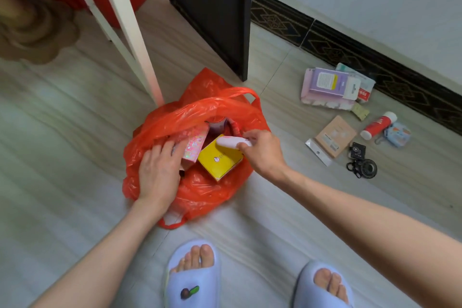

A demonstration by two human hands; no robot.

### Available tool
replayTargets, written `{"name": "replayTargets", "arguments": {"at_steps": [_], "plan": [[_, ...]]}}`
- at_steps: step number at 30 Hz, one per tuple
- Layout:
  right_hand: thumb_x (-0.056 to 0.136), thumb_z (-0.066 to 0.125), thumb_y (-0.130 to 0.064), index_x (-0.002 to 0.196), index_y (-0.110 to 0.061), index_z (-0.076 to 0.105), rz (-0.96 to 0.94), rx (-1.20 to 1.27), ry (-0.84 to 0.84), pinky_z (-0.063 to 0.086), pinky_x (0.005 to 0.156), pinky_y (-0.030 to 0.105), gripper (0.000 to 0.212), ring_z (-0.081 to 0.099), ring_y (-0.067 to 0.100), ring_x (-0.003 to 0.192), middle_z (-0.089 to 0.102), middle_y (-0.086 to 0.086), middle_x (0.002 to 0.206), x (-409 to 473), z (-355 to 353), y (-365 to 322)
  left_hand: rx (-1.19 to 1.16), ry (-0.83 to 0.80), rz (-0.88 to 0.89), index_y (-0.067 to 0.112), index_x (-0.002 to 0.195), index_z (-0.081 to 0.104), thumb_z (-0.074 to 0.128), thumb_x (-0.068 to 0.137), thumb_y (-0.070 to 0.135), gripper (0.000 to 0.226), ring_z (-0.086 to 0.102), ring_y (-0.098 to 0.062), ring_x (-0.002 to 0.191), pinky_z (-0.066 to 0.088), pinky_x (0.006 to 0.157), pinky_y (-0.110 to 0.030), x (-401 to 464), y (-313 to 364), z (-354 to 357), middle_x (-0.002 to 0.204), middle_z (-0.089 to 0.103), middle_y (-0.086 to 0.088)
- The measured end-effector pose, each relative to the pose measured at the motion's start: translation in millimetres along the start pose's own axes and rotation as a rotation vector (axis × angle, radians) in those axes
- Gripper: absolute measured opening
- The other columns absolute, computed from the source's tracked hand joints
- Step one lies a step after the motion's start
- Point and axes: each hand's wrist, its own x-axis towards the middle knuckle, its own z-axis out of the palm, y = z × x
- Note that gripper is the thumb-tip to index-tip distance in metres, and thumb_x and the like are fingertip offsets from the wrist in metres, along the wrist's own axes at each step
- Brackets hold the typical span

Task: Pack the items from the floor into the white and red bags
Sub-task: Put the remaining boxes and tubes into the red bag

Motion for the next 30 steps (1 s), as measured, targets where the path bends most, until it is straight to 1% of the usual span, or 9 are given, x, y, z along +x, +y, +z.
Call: {"name": "replayTargets", "arguments": {"at_steps": [4, 7, 12, 15, 17, 19, 24, 26, 30], "plan": [[0.083, 0.059, -0.017, 0.102, -0.007, 0.066, 0.014, 0.051, 0.057, 0.045, 0.081, 0.034, 0.023, 0.058, 0.029, 0.099, 0.067, 0.013, 0.104, 1, 4, -3, 0.013, -0.013, 0.115, 0.008, 0.107, 0.063, 0.06, 0.077, 0.009, 0.031, 0.06, -0.036, 0.103, 0.052, 0.079, -0.042, -13, 14, 6, 0.109, 0.064, -0.014], [0.084, 0.059, -0.018, 0.103, -0.008, 0.065, 0.026, 0.073, 0.065, 0.042, 0.079, 0.031, 0.022, 0.057, 0.026, 0.099, 0.066, 0.01, 0.104, 0, 8, -5, -0.033, -0.112, 0.073, 0.006, 0.104, 0.062, 0.07, 0.074, 0.018, 0.032, 0.054, -0.038, 0.115, 0.052, 0.082, -0.044, -14, 22, 10, 0.11, 0.062, -0.016], [0.084, 0.061, -0.019, 0.111, -0.014, 0.065, -0.003, 0.162, 0.088, 0.04, 0.09, 0.027, 0.028, 0.057, 0.021, 0.106, 0.064, 0.006, 0.112, -2, 11, -8, -0.021, -0.216, 0.06, 0.002, 0.088, 0.063, 0.075, 0.067, 0.0, 0.024, 0.055, -0.041, 0.114, 0.054, 0.074, -0.046, 0, 19, 13, 0.101, 0.064, -0.02], [0.086, 0.06, -0.018, 0.115, -0.01, 0.062, -0.055, 0.142, -0.074, 0.043, 0.095, 0.033, 0.03, 0.058, 0.024, 0.109, 0.064, 0.009, 0.115, -5, 12, -5, -0.125, -0.167, 0.082, 0.002, 0.096, 0.064, 0.062, 0.082, 0.011, 0.017, 0.05, -0.04, 0.121, 0.048, 0.09, -0.049, -4, 14, 13, 0.111, 0.063, -0.02], [0.087, 0.059, -0.019, 0.124, -0.011, 0.056, -0.075, 0.09, -0.151, 0.037, 0.098, 0.028, 0.037, 0.053, 0.023, 0.118, 0.059, 0.008, 0.126, -11, 10, 2, -0.151, -0.107, 0.098, 0.005, 0.101, 0.064, 0.045, 0.086, 0.023, 0.03, 0.052, -0.036, 0.119, 0.043, 0.096, -0.046, -13, 14, 7, 0.113, 0.062, -0.018], [0.088, 0.057, -0.022, 0.132, -0.013, 0.048, -0.1, 0.04, -0.182, 0.032, 0.099, 0.024, 0.045, 0.047, 0.021, 0.124, 0.051, 0.005, 0.136, -17, 3, 12, -0.175, -0.078, 0.135, 0.007, 0.109, 0.059, 0.039, 0.085, 0.028, 0.037, 0.053, -0.035, 0.116, 0.035, 0.1, -0.042, -22, 20, -4, 0.115, 0.06, -0.016], [0.092, 0.051, -0.028, 0.138, -0.015, 0.037, -0.094, -0.068, -0.133, 0.024, 0.105, 0.023, 0.05, 0.036, 0.019, 0.133, 0.04, 0.005, 0.144, -40, -37, 65, -0.215, -0.126, 0.334, 0.014, 0.126, 0.047, 0.041, 0.085, 0.034, 0.046, 0.04, -0.035, 0.129, 0.026, 0.107, -0.044, -18, 62, -19, 0.133, 0.048, -0.017], [0.092, 0.05, -0.028, 0.14, -0.016, 0.035, -0.047, -0.127, -0.088, 0.024, 0.107, 0.026, 0.051, 0.034, 0.02, 0.134, 0.038, 0.004, 0.146, -47, -58, 96, -0.231, -0.155, 0.41, 0.014, 0.127, 0.05, 0.04, 0.085, 0.035, 0.048, 0.037, -0.033, 0.132, 0.03, 0.109, -0.045, -6, 88, -21, 0.136, 0.047, -0.015], [0.091, 0.051, -0.022, 0.139, -0.012, 0.035, 0.13, -0.186, 0.073, 0.028, 0.105, 0.032, 0.051, 0.036, 0.027, 0.131, 0.039, 0.012, 0.143, -52, -98, 163, -0.244, -0.242, 0.53, 0.01, 0.125, 0.052, 0.039, 0.083, 0.035, 0.051, 0.042, -0.036, 0.128, 0.036, 0.102, -0.051, 23, 146, -16, 0.133, 0.05, -0.017]]}}
